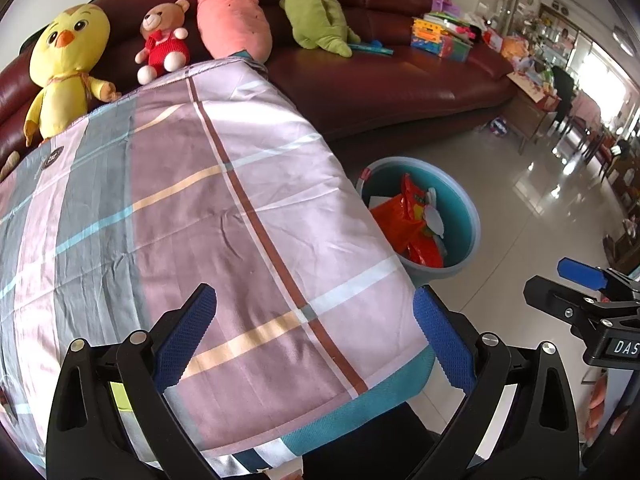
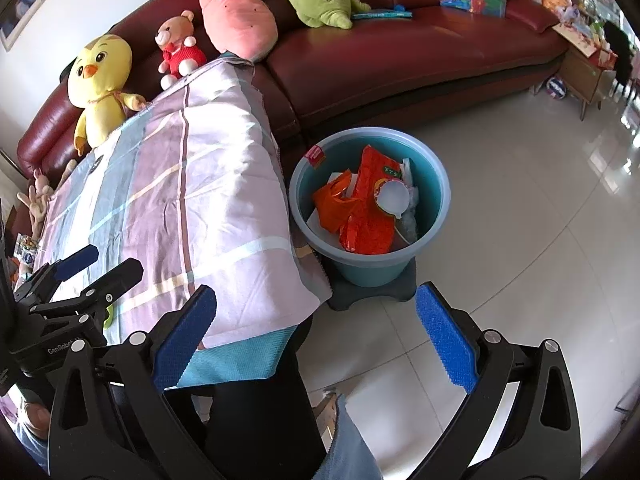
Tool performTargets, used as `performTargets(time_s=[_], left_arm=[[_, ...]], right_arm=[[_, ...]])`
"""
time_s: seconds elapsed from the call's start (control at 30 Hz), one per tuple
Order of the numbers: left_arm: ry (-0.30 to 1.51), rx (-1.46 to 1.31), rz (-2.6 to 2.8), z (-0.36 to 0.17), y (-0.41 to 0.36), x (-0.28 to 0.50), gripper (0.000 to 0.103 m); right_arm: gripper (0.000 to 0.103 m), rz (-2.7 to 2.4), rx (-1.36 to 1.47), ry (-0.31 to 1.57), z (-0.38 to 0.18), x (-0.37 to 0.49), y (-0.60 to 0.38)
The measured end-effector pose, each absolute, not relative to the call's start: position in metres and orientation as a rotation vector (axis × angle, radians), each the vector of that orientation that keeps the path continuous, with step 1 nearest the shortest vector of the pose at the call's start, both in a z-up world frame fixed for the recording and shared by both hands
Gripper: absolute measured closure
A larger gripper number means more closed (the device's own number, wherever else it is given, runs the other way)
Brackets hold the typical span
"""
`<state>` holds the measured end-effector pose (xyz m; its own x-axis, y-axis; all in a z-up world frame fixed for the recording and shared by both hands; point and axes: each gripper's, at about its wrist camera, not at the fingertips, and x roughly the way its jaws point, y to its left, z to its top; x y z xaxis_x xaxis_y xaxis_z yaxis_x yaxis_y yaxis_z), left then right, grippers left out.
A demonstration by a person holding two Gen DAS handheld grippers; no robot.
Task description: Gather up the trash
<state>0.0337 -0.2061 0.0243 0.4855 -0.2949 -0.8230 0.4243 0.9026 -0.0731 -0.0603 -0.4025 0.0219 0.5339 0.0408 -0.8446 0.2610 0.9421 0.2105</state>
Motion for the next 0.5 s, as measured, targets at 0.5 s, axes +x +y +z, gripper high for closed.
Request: performTargets(time_s=[0.5], left_arm=[[0.976, 0.133, -0.426, 0.0173, -0.2038, 0.0394, 0.004]], right_arm=[[0.007, -0.137, 0.325, 1.035, 0.0152, -0.0515, -0.4017]])
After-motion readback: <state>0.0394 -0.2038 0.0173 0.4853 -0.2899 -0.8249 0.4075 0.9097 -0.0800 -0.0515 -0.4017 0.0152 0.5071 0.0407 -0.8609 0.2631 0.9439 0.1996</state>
